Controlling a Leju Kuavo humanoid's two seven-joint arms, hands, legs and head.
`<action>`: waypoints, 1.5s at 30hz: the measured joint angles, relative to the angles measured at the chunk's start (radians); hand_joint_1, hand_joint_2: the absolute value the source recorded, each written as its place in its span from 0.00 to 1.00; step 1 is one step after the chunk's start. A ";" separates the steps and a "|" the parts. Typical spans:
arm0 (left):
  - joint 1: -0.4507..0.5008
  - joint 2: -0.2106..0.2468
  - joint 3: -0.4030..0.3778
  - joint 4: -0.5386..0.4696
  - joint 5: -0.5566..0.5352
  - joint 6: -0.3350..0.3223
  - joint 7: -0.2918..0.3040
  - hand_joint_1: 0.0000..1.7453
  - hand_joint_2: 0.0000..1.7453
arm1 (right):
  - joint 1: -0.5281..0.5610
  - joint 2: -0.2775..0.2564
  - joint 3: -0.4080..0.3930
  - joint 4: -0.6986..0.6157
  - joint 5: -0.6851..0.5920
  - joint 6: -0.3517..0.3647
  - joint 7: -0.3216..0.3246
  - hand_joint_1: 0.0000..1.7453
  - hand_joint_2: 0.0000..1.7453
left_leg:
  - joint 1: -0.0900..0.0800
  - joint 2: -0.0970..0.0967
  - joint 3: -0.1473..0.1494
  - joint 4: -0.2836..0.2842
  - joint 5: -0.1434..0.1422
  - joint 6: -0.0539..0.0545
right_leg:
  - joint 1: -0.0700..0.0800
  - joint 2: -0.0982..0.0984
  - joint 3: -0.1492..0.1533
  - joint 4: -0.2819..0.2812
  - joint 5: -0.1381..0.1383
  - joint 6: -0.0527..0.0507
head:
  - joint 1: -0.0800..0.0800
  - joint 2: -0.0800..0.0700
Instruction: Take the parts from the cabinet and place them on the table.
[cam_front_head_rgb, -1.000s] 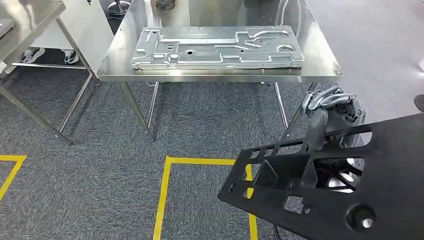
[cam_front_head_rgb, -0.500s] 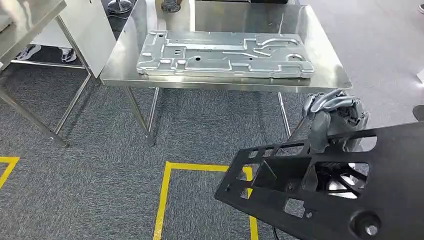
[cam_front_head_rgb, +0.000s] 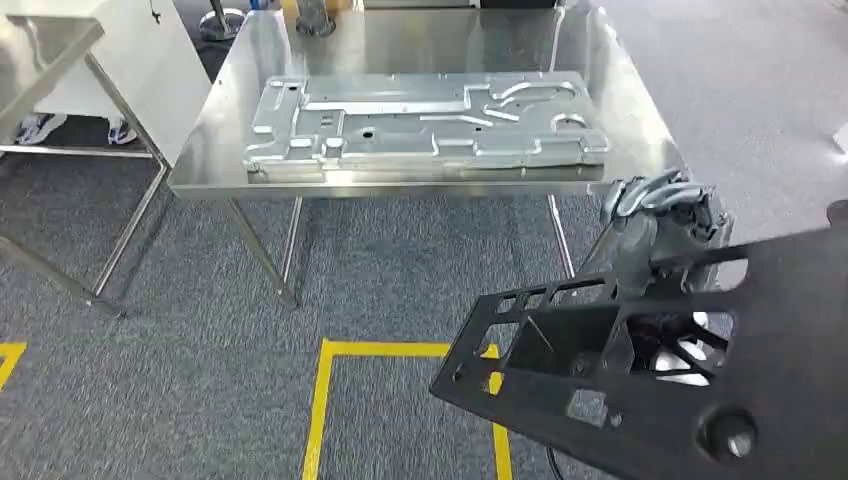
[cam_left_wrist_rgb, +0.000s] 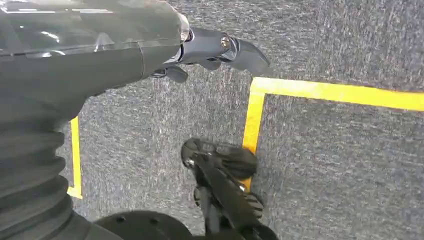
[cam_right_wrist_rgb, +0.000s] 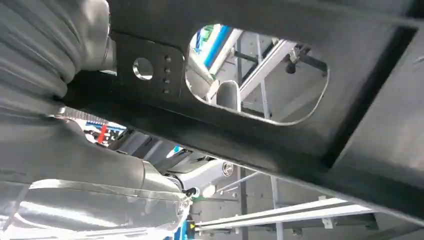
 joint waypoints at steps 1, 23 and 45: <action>0.001 0.000 0.000 0.000 0.000 0.000 0.000 0.00 1.00 | 0.000 0.000 0.000 0.000 0.000 0.002 0.000 1.00 1.00 | 0.000 0.000 0.002 -0.036 0.032 -0.002 | 0.000 0.002 0.011 0.000 -0.008 0.002 | 0.000 0.000; -0.004 -0.005 0.000 0.002 -0.017 0.003 0.000 0.00 1.00 | -0.010 0.000 -0.038 -0.006 -0.037 0.008 -0.002 1.00 1.00 | -0.009 -0.007 0.207 -0.301 0.103 0.018 | 0.012 0.003 -0.093 0.018 0.064 0.016 | 0.007 0.000; -0.001 0.001 -0.002 0.002 -0.032 0.012 0.003 0.00 1.00 | 0.003 0.001 -0.056 -0.005 -0.063 0.026 -0.027 1.00 1.00 | -0.003 0.008 0.119 -0.303 0.170 0.043 | -0.005 0.005 -0.146 0.312 -0.141 0.060 | 0.005 0.000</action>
